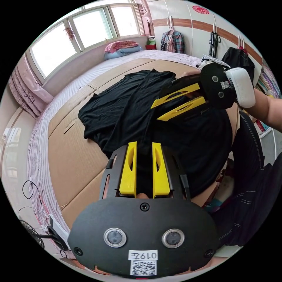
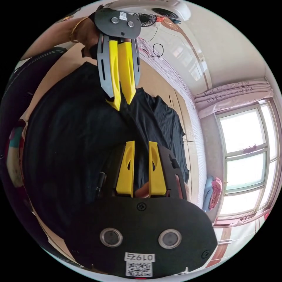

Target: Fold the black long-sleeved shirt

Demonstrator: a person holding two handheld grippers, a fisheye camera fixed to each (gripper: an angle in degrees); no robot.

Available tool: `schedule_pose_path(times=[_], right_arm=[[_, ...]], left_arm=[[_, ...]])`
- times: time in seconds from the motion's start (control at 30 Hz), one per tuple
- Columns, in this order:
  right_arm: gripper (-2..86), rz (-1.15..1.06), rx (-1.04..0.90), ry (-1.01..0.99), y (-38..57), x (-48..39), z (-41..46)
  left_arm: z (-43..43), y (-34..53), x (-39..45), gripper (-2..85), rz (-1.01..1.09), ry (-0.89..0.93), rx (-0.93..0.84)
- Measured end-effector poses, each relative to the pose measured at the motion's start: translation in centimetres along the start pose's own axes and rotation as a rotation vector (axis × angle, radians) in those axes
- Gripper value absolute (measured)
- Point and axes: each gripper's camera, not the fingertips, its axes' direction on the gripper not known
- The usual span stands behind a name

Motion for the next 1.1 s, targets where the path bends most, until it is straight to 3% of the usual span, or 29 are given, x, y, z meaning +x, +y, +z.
schedule_pose_path(times=[0.17,0.37,0.77,0.97,1.1], right_arm=[[0.8,0.017,0.016,0.018,-0.6,-0.1,-1.2],[-0.8,0.023,0.040,0.025,-0.8,0.3,-3.8],[0.6,-0.047,0.005,0.143,-1.9,0.5,-8.5],[7.0,0.004,0.042,0.150,-1.3,3.5,-14.2],[6.2,0.088,0.116,0.130,0.8,6.6,-19.7]], left_arm=[[0.5,-1.7,1.1,2.7,0.003,-0.017,-0.001],[0.4,-3.8,1.0,2.1,-0.002,0.019,0.025],[5.5,-9.0,0.9,3.2,-0.013,0.107,-0.079],[5.8,-10.8,-1.2,5.9,-0.069,0.200,0.006],[5.4,-12.3,-2.7,5.4,-0.118,0.227,0.102]])
